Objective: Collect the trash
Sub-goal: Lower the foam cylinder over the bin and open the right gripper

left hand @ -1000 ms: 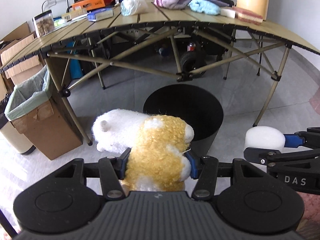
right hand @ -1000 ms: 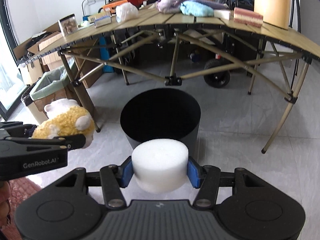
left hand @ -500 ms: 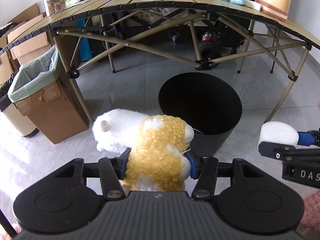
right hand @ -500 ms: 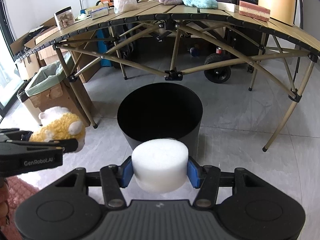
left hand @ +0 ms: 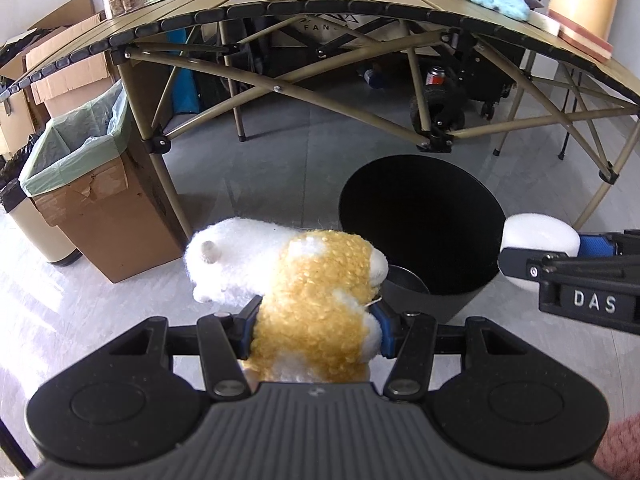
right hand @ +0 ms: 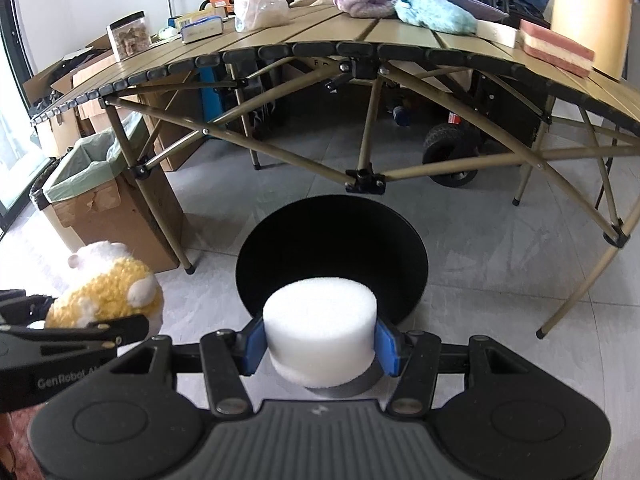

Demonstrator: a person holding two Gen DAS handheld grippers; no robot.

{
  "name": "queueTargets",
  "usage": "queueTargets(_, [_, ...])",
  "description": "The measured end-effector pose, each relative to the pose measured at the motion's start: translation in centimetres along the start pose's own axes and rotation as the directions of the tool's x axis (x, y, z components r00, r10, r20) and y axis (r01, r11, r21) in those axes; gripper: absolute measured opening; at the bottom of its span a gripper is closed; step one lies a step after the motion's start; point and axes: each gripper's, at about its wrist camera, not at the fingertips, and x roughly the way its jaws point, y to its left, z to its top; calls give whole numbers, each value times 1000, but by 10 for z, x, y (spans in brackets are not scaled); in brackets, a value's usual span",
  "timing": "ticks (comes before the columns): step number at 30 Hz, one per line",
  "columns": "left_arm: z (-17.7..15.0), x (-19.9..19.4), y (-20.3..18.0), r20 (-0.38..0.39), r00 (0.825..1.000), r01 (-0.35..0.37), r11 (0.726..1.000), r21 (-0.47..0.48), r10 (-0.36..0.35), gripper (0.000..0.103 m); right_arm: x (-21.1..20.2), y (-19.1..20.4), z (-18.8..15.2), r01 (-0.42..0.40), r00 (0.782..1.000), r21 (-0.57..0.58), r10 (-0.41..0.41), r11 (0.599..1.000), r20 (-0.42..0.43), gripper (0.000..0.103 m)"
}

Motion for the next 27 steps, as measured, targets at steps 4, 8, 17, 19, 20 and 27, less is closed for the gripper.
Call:
queueTargets(4, [8,6,4,-4,1000,-10,1000,-13,10,54,13,3,14,0,1000,-12,0,1000,-7,54])
queueTargets(8, [15,11,8,-4,1000,-19,999,-29,19,54,29,8,30,-2,1000,-26,1,1000,-19,54])
queueTargets(17, [36,24,17,-10,999,-47,997,-62,47,54,70,13,54,-10,996,-14,9,1000,-91,54])
queueTargets(19, [41,27,19,-13,999,-53,996,-69,52,54,79,13,57,-12,994,-8,11,1000,-110,54])
queueTargets(20, [43,29,21,-13,998,-56,996,-73,55,54,83,13,59,-12,993,-5,11,1000,-119,54])
queueTargets(27, [59,39,29,-23,997,-74,993,-95,73,54,109,6,68,-4,985,37,11,999,-174,54])
